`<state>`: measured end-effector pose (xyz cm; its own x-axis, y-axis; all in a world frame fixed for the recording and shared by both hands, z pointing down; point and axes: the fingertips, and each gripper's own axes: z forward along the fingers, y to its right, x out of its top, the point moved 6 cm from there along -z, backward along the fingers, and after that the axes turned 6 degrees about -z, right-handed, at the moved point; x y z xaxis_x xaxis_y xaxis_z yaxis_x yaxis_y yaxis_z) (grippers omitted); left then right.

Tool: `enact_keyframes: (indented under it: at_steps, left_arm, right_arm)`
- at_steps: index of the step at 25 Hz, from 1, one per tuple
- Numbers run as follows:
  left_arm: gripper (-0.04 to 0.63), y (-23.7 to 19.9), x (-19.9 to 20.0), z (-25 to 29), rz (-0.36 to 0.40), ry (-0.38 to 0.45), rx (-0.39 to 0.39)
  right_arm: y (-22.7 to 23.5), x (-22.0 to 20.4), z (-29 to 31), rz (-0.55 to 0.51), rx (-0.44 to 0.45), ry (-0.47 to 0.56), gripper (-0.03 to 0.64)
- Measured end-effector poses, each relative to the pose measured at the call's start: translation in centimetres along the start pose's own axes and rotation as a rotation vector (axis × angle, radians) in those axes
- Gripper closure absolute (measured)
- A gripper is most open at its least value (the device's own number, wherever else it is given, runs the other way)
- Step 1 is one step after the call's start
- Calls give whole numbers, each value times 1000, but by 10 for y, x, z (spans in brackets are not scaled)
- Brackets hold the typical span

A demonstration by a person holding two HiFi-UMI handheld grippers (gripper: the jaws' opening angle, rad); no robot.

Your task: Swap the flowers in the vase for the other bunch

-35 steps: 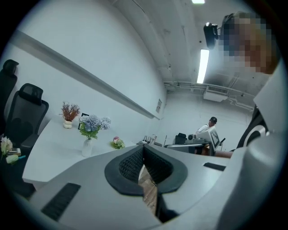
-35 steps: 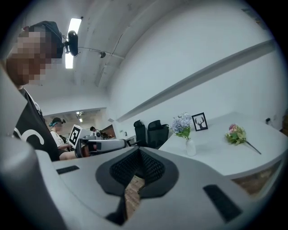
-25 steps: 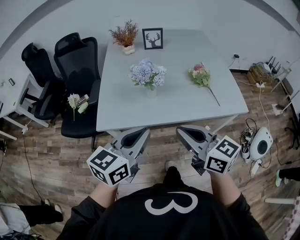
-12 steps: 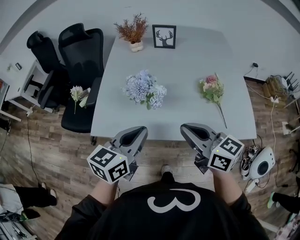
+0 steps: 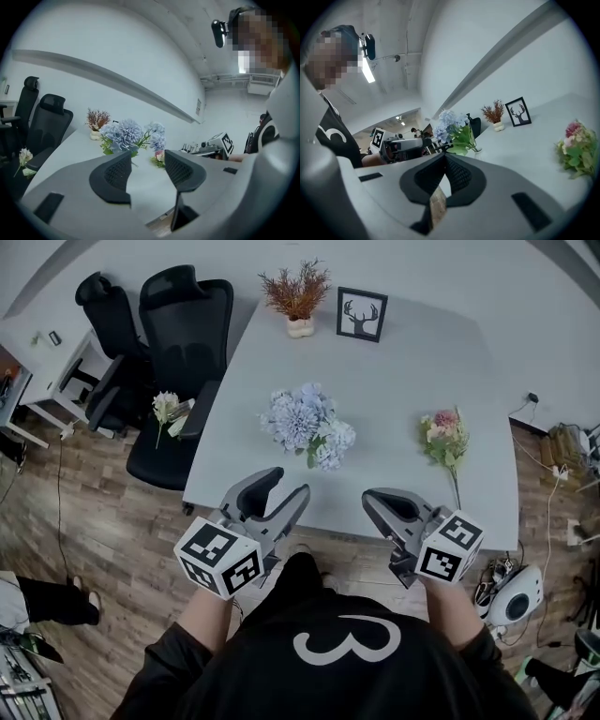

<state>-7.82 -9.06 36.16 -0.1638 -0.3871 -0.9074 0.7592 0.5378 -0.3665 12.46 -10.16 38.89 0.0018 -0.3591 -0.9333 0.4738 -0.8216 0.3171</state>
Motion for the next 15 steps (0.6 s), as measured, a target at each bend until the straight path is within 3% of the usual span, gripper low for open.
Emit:
enact_keyframes:
  at_steps: [2,6,10,15]
  left_arm:
    - [301,-7,2,4,23,22,58]
    - [157,-23,5,13,54,84,167]
    - [75,-31,8,30,116,55,140]
    - [63,-47,9,47,118,31,93]
  right_arm:
    - [-1,1,6,-6,13,-9,609]
    - [-1,-1,10,-5,19,-26,609]
    - [7,-4,10,13,1,-35,609]
    - [12,-12,7,43,-22,-45,609]
